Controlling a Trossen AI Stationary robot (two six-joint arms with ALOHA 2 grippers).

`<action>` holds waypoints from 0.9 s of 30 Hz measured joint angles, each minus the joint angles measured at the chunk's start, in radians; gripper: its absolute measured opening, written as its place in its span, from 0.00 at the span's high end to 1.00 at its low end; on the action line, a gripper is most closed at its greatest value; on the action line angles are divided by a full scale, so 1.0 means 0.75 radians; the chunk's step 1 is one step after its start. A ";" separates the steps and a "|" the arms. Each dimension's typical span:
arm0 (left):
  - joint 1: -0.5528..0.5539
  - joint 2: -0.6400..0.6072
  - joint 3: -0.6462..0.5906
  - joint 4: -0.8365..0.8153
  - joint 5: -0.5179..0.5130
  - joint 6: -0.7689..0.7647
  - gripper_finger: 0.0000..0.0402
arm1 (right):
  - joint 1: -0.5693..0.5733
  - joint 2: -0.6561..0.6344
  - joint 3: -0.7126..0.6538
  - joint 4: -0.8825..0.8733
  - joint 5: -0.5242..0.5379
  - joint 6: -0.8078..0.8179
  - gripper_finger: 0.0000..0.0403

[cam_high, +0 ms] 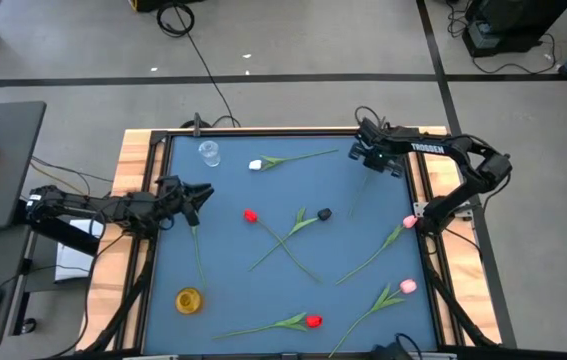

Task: Sort flowers into vase by color
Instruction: Put the right white tulip into the transparent flower vase

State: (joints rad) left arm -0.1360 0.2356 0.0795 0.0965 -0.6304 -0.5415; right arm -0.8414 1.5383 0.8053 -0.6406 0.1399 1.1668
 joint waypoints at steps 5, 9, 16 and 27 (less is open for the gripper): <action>-0.001 0.000 0.001 0.038 0.024 -0.035 0.55 | 0.055 -0.015 0.065 0.103 -0.007 -0.119 0.98; -0.001 0.002 0.007 0.072 0.085 -0.083 0.52 | 0.133 -0.062 0.109 0.290 -0.019 -0.305 0.97; 0.024 0.198 0.267 0.005 0.102 0.075 0.52 | 0.296 -0.159 0.122 0.862 -0.175 -0.717 0.97; 0.314 0.763 0.695 0.015 0.487 0.159 0.52 | 0.490 -0.189 0.123 1.445 -0.551 -0.897 0.97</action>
State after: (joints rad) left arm 0.0998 0.8077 0.6009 0.1076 -0.2655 -0.4219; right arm -0.4738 1.3968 0.8978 0.4429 -0.2733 0.4942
